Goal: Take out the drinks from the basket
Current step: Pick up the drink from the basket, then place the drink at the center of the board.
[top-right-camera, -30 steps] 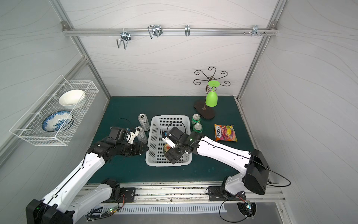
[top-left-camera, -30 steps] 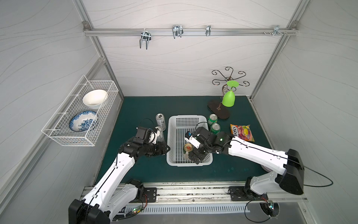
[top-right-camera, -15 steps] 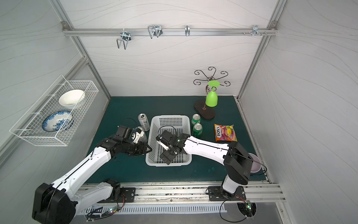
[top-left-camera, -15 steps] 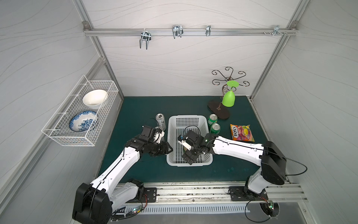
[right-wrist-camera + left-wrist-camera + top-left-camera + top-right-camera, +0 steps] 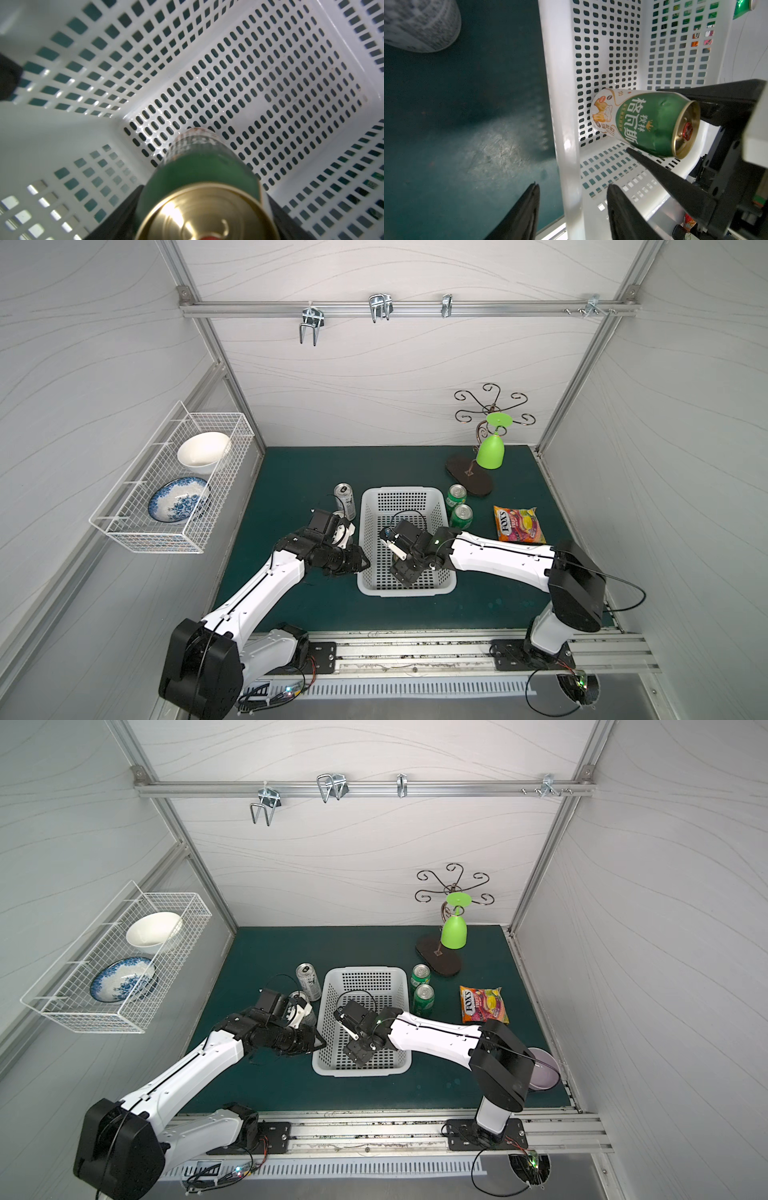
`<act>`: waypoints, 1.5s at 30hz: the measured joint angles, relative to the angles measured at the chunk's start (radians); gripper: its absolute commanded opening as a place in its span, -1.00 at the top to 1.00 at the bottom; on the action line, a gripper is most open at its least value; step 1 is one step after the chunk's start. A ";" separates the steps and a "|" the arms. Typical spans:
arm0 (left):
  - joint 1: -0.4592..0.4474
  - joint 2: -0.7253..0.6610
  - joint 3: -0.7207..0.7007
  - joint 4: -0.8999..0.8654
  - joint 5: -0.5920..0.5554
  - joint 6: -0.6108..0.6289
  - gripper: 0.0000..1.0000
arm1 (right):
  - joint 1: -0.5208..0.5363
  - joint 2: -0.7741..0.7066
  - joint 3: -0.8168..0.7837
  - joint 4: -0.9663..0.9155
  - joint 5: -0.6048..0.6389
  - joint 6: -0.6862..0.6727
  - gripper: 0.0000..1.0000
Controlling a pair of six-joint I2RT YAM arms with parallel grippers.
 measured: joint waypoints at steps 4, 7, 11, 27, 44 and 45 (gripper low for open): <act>0.000 0.002 0.000 -0.002 -0.005 0.001 -0.10 | 0.000 0.000 0.000 0.003 0.007 0.007 -0.29; 0.000 0.003 0.000 -0.007 -0.007 0.001 -0.10 | 0.000 0.000 0.000 0.002 0.007 0.007 -0.26; -0.001 0.008 0.000 -0.007 -0.009 0.002 -0.05 | 0.000 -0.005 0.000 0.000 0.008 0.007 -0.23; -0.001 0.029 0.001 -0.026 -0.036 0.020 0.01 | -0.069 -0.224 0.066 -0.146 -0.039 0.008 -0.07; -0.001 0.018 0.003 -0.034 -0.058 0.023 0.01 | -0.374 -0.593 0.191 -0.480 -0.015 -0.019 -0.11; -0.001 0.018 0.003 -0.034 -0.058 0.023 0.01 | -0.408 -0.615 0.191 -0.499 -0.016 -0.024 -0.11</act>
